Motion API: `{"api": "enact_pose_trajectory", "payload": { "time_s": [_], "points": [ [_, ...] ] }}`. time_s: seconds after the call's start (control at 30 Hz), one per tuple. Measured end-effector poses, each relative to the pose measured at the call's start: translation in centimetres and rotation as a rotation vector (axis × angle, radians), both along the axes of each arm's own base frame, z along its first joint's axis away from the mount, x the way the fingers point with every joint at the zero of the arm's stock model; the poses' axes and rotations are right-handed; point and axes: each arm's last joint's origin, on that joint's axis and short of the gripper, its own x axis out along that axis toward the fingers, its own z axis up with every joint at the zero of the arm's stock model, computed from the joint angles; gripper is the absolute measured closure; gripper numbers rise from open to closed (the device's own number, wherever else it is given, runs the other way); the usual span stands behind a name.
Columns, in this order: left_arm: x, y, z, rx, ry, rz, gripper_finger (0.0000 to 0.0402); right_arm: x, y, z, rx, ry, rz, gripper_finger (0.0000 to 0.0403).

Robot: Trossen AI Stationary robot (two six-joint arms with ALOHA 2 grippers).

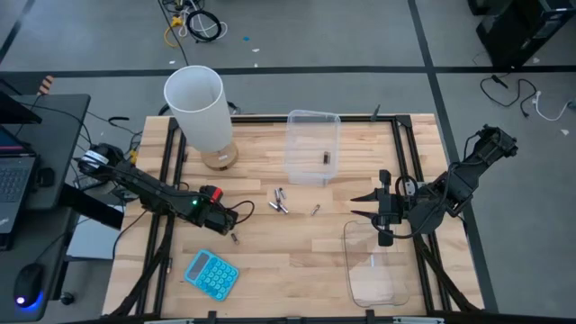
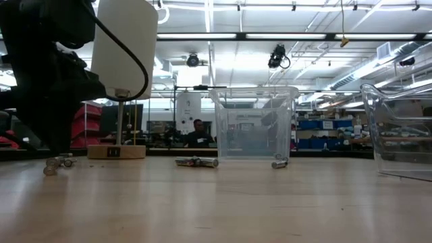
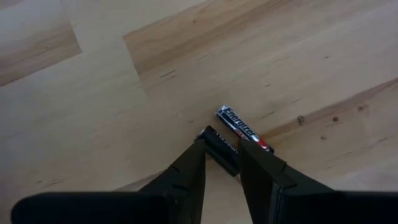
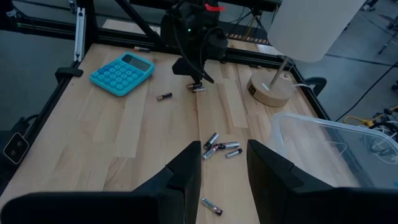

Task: Sort batteries
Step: Put the brown battery into the top transparent bin

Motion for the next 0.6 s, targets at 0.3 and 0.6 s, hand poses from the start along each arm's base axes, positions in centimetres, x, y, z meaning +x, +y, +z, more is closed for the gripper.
{"api": "enact_pose_trajectory", "payload": {
  "time_s": [0.3, 0.6],
  "points": [
    [0.00, 0.01, 0.00, 0.003, -0.001, 0.000, 0.0305, 0.00, 0.00, 0.00, 0.000, 0.000, 0.000, 0.0288],
    [-0.39, 0.13, -0.90, -0.004, -0.002, 0.001, 0.0305, 0.00, 0.00, -0.01, -0.001, 0.001, 0.001, 0.0288]
  ]
}}
